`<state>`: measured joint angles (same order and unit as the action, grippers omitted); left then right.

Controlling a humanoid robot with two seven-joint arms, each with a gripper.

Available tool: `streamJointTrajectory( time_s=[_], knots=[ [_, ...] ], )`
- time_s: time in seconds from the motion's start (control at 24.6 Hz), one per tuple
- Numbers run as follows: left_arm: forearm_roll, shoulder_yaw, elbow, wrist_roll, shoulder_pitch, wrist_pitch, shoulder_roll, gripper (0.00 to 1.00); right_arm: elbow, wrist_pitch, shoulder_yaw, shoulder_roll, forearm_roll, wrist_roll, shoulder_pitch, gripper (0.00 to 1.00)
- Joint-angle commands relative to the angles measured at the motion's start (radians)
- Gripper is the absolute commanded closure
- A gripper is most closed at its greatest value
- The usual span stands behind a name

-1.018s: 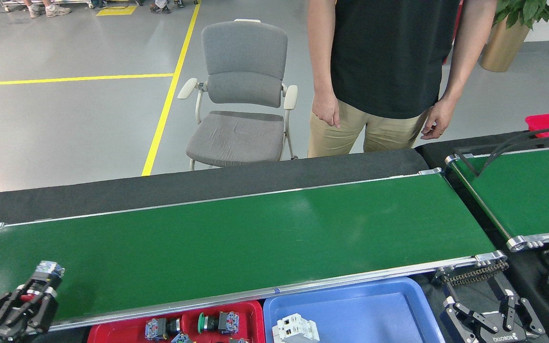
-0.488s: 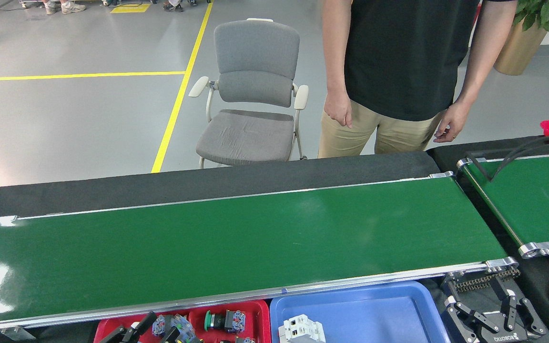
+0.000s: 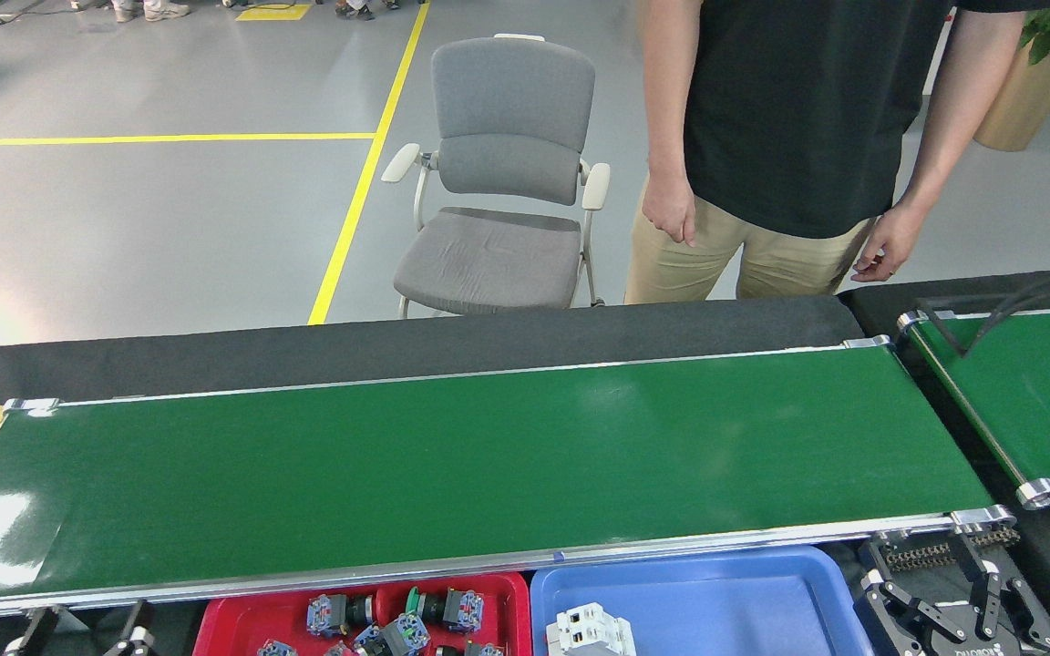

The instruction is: Pick switch part from conveyor to tray

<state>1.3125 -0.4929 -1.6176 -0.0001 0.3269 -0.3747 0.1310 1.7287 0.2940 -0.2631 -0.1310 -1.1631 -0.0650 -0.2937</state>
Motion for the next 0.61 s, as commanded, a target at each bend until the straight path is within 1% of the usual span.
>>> streamJointTrajectory(
  time_s=[0.0, 0.2, 0.33, 0.49, 0.57],
  knots=[
    [0.001, 0.000, -0.004, 0.009, -0.006, 0.016, 0.016, 0.00, 0.012, -0.001, -0.013, 0.007, 0.003, -0.003, -0.002, 0.00],
    [0.002, 0.007, -0.010, 0.009, 0.000, 0.016, 0.068, 0.01, 0.040, 0.001, -0.013, 0.013, 0.002, -0.004, -0.044, 0.00],
    [0.005, 0.008, -0.011, 0.011, 0.011, 0.014, 0.108, 0.01, 0.040, 0.001, -0.015, 0.028, 0.002, -0.004, -0.047, 0.00],
    [0.013, 0.027, -0.010, 0.012, 0.011, 0.013, 0.141, 0.01, 0.040, -0.001, -0.031, 0.030, 0.002, -0.003, -0.047, 0.00],
    [0.013, 0.040, -0.008, 0.012, 0.012, 0.003, 0.145, 0.00, 0.040, -0.001, -0.034, 0.030, 0.002, -0.003, -0.048, 0.00]
  ],
)
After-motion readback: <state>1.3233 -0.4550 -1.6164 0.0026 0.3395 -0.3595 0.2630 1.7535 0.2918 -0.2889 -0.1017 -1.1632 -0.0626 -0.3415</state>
